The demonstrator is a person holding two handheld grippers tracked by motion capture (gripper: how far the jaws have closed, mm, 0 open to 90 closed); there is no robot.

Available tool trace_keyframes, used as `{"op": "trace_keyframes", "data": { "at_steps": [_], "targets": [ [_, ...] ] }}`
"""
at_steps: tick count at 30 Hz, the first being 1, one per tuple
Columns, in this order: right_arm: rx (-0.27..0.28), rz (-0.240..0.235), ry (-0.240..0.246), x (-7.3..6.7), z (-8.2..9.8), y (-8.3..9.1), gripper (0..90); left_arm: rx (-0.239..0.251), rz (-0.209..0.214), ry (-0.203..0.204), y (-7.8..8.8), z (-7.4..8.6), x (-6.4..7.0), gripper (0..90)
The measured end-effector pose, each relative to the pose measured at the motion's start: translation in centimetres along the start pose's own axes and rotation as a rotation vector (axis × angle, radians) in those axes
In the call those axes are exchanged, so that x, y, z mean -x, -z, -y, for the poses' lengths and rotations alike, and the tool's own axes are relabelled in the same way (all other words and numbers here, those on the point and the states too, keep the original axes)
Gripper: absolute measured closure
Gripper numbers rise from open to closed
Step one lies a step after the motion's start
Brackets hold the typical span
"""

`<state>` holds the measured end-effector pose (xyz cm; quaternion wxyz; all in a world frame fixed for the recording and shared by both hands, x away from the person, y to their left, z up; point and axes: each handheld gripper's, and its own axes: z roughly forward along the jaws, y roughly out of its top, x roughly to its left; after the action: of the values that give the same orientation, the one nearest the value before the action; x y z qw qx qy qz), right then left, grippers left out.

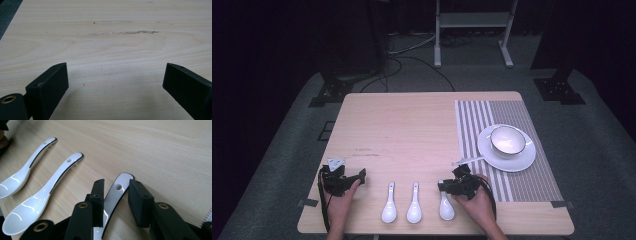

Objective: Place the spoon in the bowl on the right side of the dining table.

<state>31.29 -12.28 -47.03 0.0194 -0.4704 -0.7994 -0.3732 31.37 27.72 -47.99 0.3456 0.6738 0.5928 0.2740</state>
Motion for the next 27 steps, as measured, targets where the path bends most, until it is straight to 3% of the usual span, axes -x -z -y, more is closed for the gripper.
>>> {"op": "trace_keyframes", "data": {
  "at_steps": [6,9,15,17,22,23,24,27],
  "targets": [
    [-0.031,0.038,0.017,-0.3,-0.4,-0.1,72.1,-0.001,0.001,0.002,0.0,0.0,0.0,5.1],
    [-0.05,0.048,0.021,-0.4,-0.6,-0.2,79.9,-0.001,0.0,0.0,0.0,0.0,0.0,5.1],
    [-0.104,0.093,0.047,-0.9,-1.2,-0.1,81.5,0.0,0.002,0.001,0.0,0.0,0.0,5.1],
    [-0.078,0.049,0.024,-0.8,-1.3,0.5,83.7,-0.003,0.001,0.001,0.0,0.0,0.0,5.1],
    [-0.028,-0.008,-0.014,-0.5,-1.3,1.8,84.5,0.001,0.001,0.0,0.0,0.0,0.0,5.1],
    [0.001,-0.053,-0.05,-0.1,-1.1,2.3,84.9,0.001,-0.001,-0.001,0.0,0.0,0.0,5.1],
    [0.001,-0.053,-0.05,-0.1,-1.1,2.3,84.9,0.001,-0.001,-0.001,0.0,0.0,0.0,5.1],
    [0.074,-0.178,-0.15,1.0,-0.3,3.3,85.1,0.001,-0.001,-0.003,0.0,0.0,0.0,5.1]
  ]
}}
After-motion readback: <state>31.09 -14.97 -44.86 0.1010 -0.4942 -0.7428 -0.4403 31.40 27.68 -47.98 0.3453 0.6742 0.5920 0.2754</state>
